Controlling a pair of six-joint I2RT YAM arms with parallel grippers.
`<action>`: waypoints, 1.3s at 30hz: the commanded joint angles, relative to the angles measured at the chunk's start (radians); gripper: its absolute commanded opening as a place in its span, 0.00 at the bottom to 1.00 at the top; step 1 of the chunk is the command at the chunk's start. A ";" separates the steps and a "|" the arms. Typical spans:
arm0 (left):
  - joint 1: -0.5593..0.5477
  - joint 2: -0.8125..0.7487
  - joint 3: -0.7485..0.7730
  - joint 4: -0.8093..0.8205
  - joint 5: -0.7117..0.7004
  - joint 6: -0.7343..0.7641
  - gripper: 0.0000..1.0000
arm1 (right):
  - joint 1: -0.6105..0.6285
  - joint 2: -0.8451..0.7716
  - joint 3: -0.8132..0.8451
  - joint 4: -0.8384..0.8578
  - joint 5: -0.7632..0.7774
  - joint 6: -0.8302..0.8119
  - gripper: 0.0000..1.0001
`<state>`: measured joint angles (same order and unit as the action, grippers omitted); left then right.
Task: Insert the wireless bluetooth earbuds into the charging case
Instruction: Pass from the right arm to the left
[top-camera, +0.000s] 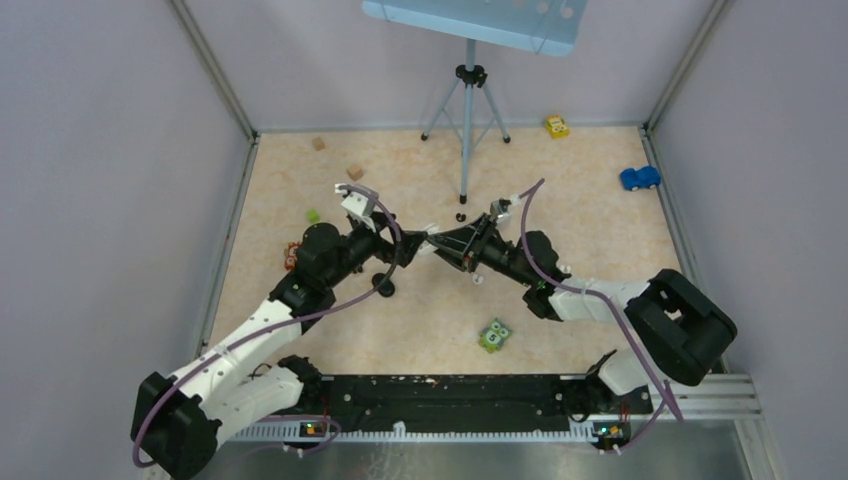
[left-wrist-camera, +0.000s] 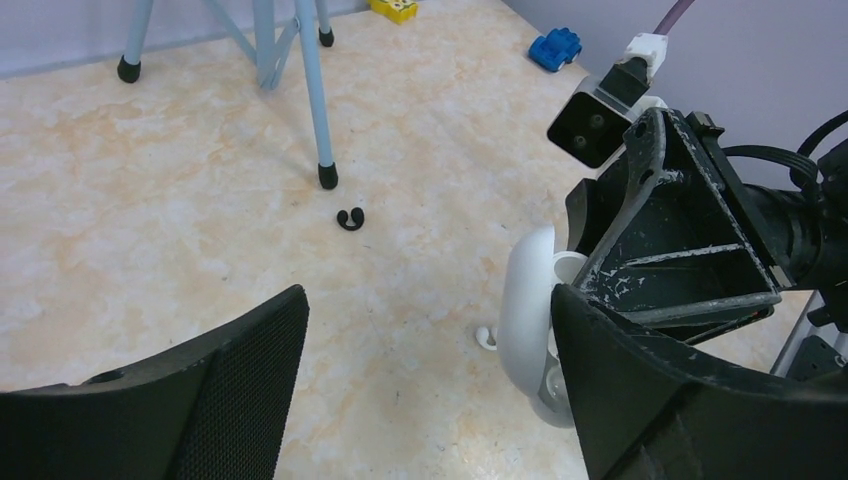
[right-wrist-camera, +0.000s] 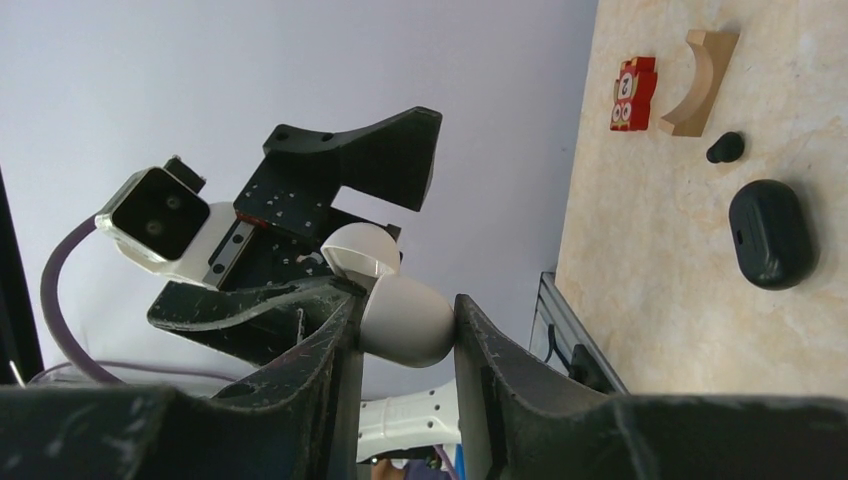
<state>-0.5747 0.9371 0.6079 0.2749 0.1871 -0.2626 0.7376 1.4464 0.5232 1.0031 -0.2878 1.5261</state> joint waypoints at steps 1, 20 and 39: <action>-0.016 -0.061 0.043 0.029 0.057 -0.014 0.97 | -0.002 -0.026 -0.010 0.016 0.027 -0.025 0.00; -0.010 0.023 0.289 -0.286 -0.006 -0.079 0.99 | -0.119 -0.037 -0.024 0.039 -0.191 -0.139 0.00; 0.123 0.140 0.383 -0.477 0.362 -0.174 0.99 | -0.257 -0.206 0.130 -0.669 -0.653 -0.840 0.00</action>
<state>-0.4889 1.0374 0.9478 -0.2142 0.4286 -0.3954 0.4961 1.2537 0.6155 0.3771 -0.8280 0.8013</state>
